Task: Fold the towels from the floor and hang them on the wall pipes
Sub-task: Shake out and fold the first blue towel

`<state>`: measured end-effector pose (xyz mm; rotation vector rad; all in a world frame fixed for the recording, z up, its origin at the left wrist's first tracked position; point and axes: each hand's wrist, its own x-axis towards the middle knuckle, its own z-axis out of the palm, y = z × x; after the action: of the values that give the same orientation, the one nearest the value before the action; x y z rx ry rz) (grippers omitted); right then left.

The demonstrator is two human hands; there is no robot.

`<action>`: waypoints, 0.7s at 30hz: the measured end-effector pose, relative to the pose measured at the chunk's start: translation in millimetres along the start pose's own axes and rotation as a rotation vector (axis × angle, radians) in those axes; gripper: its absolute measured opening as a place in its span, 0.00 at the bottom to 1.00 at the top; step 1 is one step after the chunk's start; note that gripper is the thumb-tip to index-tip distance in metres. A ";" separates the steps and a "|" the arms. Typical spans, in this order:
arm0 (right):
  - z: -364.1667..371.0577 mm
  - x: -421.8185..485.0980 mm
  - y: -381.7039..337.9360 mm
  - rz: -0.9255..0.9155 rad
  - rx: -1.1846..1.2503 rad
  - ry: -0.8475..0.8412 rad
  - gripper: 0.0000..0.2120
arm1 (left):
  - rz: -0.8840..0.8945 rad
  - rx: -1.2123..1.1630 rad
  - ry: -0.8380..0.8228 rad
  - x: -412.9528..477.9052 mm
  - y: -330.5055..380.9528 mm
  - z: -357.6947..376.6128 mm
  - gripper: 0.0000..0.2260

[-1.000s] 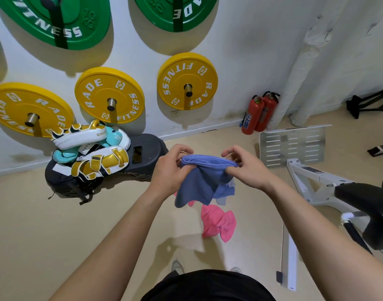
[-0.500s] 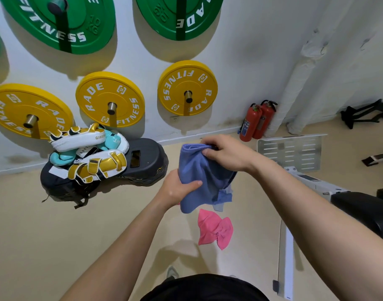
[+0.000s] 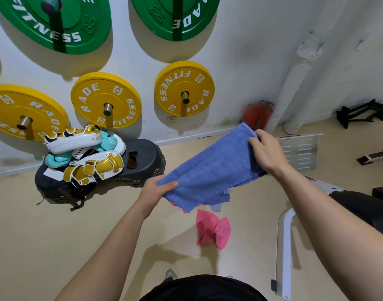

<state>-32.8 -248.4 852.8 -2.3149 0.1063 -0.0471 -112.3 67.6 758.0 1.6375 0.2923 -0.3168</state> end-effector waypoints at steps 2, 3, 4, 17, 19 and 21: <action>4.8 -10.7 9.8 0.014 0.119 -0.009 0.13 | 0.001 -0.129 0.116 4.5 4.2 -7.6 0.14; 8.4 -16.3 13.4 0.013 0.187 -0.020 0.12 | -0.001 -0.189 0.166 5.8 6.9 -7.8 0.10; 12.9 -22.0 15.7 0.008 0.251 -0.026 0.11 | -0.001 -0.236 0.213 7.9 7.8 -6.4 0.07; 56.3 -51.5 52.6 0.115 0.078 0.245 0.08 | 0.050 0.343 0.597 16.9 9.4 23.0 0.16; 61.4 -57.6 54.0 0.148 0.078 0.251 0.06 | 0.046 0.301 0.587 16.5 8.8 30.9 0.16; 68.8 -64.3 50.6 0.170 0.094 0.212 0.06 | 0.070 0.270 0.557 15.4 8.3 42.9 0.17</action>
<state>-95.3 -226.4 768.9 -2.1930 0.3996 -0.2073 -96.3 24.2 756.3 1.9804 0.6304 0.1703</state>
